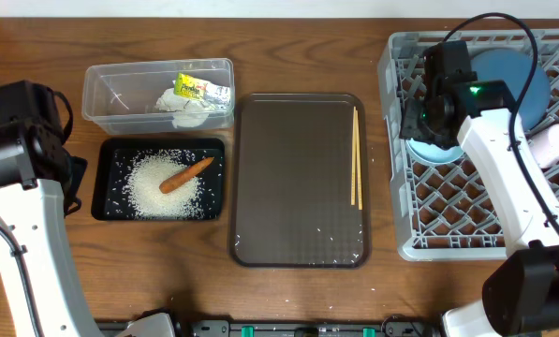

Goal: Sort waste into correct bins and load items into the dishwasher rack

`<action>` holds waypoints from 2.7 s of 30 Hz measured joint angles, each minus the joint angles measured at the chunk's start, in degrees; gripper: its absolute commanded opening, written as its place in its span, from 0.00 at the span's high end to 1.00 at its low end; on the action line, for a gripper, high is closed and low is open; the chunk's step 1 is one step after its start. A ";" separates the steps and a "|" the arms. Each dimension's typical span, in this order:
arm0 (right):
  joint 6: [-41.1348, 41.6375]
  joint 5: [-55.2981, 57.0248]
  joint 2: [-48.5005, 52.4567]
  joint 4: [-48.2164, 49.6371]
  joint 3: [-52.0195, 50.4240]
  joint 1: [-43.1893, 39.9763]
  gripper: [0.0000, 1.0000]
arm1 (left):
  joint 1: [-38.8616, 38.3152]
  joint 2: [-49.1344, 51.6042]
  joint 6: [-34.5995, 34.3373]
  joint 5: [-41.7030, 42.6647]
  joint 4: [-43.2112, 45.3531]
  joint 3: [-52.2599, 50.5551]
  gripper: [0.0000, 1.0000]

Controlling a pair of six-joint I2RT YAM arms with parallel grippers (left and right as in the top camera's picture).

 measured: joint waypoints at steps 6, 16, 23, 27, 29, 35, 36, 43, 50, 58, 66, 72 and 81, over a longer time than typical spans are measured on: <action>-1.27 -0.02 0.13 0.35 0.00 2.12 0.51 | 0.00 0.00 0.02 0.00 0.00 0.00 0.05; -1.31 0.70 1.20 0.26 -0.02 2.19 0.59 | 0.00 0.00 0.00 0.02 0.00 0.00 0.05; -1.29 2.51 1.20 1.07 -2.54 2.19 0.59 | 0.00 0.00 0.00 0.00 0.00 0.00 0.05; -1.20 2.67 1.27 2.25 -4.70 2.19 0.66 | 0.00 0.00 0.02 0.02 0.00 0.00 0.05; -1.09 2.69 1.27 2.73 -5.05 2.19 0.73 | 0.00 0.00 0.02 0.00 0.00 0.00 0.05; -0.92 2.38 1.27 3.63 -5.07 2.21 0.95 | 0.00 0.00 0.02 0.00 0.00 0.00 0.05; -0.96 2.19 1.27 3.61 -5.05 2.32 0.98 | 0.00 0.00 0.02 0.00 0.00 0.00 0.05; -1.07 1.27 1.27 -0.44 -1.09 2.47 0.99 | 0.00 0.00 0.02 0.00 0.00 0.00 0.05; -1.07 -3.50 -2.80 -6.56 3.69 -1.70 0.99 | 0.00 0.00 0.02 0.02 0.00 0.00 0.05; -7.96 -21.27 -9.88 -10.54 3.48 -19.06 0.99 | 0.00 0.00 0.02 0.00 0.00 0.00 0.05; -22.12 -51.23 -9.84 -4.66 -6.23 -34.23 0.99 | 0.00 0.00 0.00 0.00 0.00 0.00 0.05; -27.12 -67.80 -9.60 1.86 -13.86 -38.32 0.99 | 0.00 0.00 0.02 0.00 0.00 0.00 0.05; -28.11 -70.53 -9.53 3.04 -18.49 -42.38 0.99 | 0.00 0.00 0.02 0.00 0.00 0.00 0.04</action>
